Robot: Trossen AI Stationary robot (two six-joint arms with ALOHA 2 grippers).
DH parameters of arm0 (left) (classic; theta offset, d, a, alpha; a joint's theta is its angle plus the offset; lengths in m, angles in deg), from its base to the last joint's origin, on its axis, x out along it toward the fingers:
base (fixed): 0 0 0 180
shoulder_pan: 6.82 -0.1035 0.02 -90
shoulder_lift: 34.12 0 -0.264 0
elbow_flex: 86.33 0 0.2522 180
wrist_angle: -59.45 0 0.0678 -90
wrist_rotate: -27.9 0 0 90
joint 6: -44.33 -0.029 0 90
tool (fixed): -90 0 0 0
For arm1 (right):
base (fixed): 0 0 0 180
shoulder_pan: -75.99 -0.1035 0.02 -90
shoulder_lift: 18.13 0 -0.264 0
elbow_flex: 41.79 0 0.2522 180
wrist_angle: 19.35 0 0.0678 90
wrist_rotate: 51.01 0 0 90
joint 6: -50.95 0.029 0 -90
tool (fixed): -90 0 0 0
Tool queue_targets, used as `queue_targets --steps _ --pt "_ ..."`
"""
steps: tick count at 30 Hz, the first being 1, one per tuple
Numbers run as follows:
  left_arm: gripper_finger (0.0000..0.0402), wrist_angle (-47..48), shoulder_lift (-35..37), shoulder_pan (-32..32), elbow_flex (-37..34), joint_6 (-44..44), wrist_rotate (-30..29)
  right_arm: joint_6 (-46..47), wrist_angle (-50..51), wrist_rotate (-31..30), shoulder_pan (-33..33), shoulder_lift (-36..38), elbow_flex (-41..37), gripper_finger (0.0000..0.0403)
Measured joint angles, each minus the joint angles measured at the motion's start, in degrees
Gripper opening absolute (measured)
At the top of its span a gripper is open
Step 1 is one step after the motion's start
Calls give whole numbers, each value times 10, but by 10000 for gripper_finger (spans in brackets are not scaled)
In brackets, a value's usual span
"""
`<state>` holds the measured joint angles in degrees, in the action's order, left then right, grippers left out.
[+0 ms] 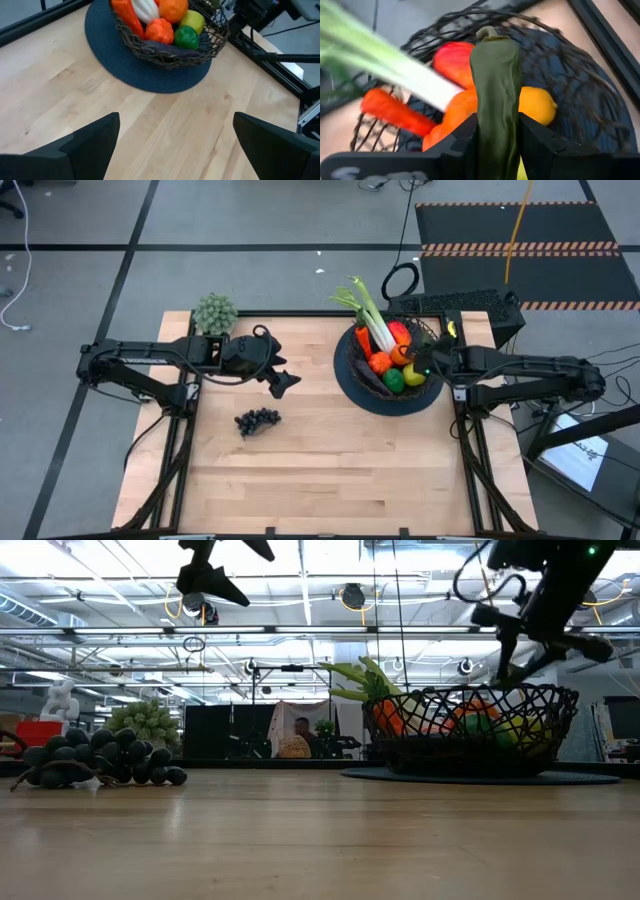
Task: Build produce basket
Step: Put the green pepper into the black woven basket, then put the black grapes into the black woven basket
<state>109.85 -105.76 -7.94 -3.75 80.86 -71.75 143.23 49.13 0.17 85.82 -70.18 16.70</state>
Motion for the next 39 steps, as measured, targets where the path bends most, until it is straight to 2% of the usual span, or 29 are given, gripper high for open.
queue_targets --steps 5,10,14,20,23,26,32,35,39 --pt "388 0 0 0 0 0 0 95 0 20 12 0 -33 112" --pt "388 2 0 0 0 0 0 107 0 51 22 0 -42 122" --pt "388 39 0 0 0 15 1 106 0 57 22 0 -42 150" --pt "388 163 0 2 0 23 17 96 -17 68 22 16 -36 206" --pt "388 222 0 9 0 31 22 41 -68 73 22 39 -32 228" --pt "388 263 0 23 0 43 26 -47 -162 73 22 67 -31 242" --pt "388 267 0 56 -41 105 62 -181 -338 93 20 92 -31 246" --pt "388 262 0 80 -77 141 91 -220 -394 118 8 91 -31 247" --pt "388 265 0 114 -124 206 129 -231 -423 121 -25 80 -30 247"
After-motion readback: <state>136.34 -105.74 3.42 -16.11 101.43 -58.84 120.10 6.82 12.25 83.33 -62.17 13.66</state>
